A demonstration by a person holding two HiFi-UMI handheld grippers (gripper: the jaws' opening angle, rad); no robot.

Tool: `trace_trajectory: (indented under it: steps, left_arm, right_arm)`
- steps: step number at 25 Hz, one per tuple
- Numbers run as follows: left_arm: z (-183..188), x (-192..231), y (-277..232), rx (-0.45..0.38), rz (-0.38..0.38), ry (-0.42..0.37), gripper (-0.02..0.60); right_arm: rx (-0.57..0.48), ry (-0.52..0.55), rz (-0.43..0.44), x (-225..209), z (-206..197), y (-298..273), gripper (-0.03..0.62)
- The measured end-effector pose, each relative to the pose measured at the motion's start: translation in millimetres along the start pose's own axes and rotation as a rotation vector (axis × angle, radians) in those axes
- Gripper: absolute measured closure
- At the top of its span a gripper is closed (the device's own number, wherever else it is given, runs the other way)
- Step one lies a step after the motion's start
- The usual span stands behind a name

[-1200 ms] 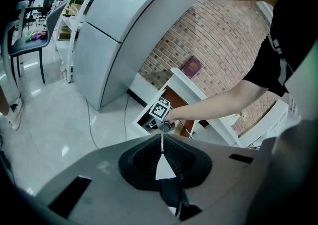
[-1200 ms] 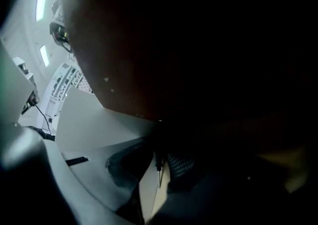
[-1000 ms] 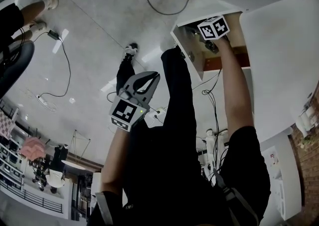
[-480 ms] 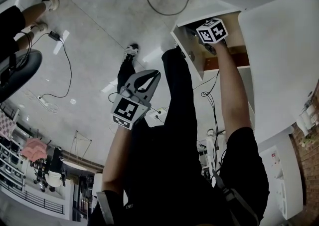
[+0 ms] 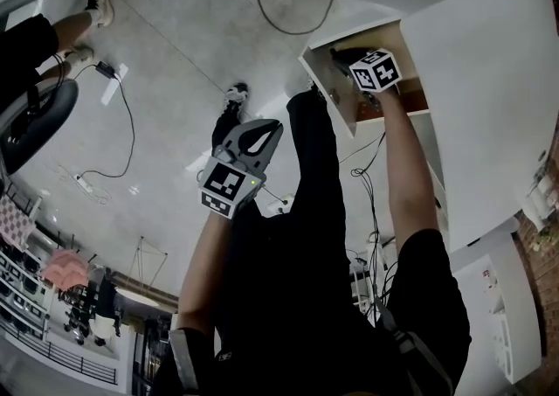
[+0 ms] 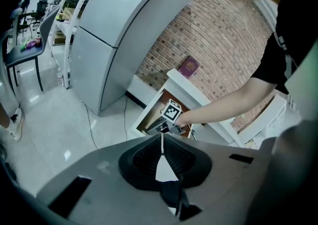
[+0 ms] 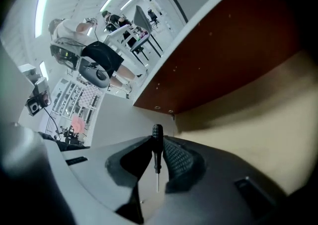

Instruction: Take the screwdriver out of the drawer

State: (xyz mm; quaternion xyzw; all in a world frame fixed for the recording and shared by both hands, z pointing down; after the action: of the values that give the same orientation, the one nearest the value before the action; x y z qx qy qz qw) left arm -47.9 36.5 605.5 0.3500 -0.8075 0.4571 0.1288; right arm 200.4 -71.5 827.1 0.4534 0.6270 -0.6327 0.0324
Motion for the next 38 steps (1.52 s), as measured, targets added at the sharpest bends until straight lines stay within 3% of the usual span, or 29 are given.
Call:
trace_trajectory:
  steps: [11, 20, 32, 38]
  left_arm:
    - [8.5, -14.1, 8.6, 0.054, -0.059, -0.089, 0.559]
    - [-2.4, -9.7, 27.7, 0.084, -0.054, -0.126, 0.558]
    - [11.7, -24.3, 53.5, 0.106, -0.107, -0.255, 0.559]
    - [19.8, -36.7, 65.2, 0.13, -0.134, -0.37, 0.559]
  right_arm:
    - [-0.079, -0.029, -0.039, 41.9, 0.8, 36.7, 0.471]
    - [-0.115, -0.051, -0.046, 86.5, -16.0, 50.6, 0.471]
    - [-0.239, -0.078, -0.111, 153.6, -28.1, 113.5, 0.471]
    - [-0.302, -0.105, -0.152, 178.8, -44.7, 142.2, 0.472]
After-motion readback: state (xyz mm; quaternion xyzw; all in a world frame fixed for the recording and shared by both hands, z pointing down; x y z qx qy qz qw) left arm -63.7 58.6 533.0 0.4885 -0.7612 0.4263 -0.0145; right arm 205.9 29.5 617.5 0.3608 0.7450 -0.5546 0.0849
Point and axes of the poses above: the fingertips, and each gripper's own axes: y backward along the fingers, x to its left, z out of its top, the point moved 8 cm from there along y, backward along the fingers, and after that the axes turned 5 degrees about z, right-handed, at the moved point
